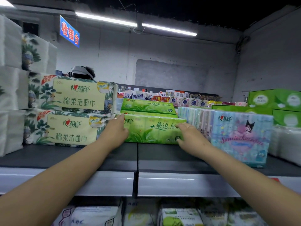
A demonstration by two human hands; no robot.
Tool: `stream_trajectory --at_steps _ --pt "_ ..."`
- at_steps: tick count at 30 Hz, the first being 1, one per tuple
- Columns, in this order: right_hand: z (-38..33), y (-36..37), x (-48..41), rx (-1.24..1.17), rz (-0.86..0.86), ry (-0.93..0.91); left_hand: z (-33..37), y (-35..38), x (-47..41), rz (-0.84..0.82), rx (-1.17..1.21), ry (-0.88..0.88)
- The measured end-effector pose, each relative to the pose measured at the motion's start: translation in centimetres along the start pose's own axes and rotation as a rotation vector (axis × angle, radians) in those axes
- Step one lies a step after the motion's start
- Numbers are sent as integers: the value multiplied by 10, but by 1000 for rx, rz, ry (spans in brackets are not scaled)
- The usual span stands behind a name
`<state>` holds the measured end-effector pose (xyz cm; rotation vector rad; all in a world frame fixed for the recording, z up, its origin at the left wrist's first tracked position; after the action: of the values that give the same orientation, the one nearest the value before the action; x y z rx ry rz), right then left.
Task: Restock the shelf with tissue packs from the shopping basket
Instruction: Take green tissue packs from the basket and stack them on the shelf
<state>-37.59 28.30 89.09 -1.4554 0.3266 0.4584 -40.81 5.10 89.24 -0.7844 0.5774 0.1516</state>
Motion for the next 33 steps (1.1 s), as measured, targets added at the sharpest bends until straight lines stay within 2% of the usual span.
stream_trajectory --at_steps 5,10,14,16,19,21,24,28,33 --pt "-4 7 22 -38 -9 -31 1 -3 3 -12 46 -31" --pt "-5 -19 38 -206 0 -19 4 -29 12 80 392 -128" --pt "-1 -60 55 -458 135 -6 12 -57 34 110 575 -139" --pt "7 -74 66 -664 186 42 19 -68 52 155 641 -120" --pt "16 -78 88 -987 175 133 25 -81 84 260 777 -104" --pt "21 -76 104 -1104 172 179 27 -82 107 287 886 -117" --pt "19 -67 122 -1188 152 195 31 -75 135 291 983 -132" --pt "9 -56 136 -1253 88 200 34 -60 156 222 997 -173" --pt "10 -52 156 -1279 64 241 38 -61 179 240 1013 -202"
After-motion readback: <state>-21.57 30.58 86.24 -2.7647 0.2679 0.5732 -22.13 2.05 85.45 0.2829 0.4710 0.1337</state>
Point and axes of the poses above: each hand's wrist, its own x-axis away from the middle knuckle, its own y-axis out of the palm, z = x × y, the point moved 7 cm from there along -x, towards the middle knuckle, and after that the axes turned 12 degrees about x, right-handed, at the moved point
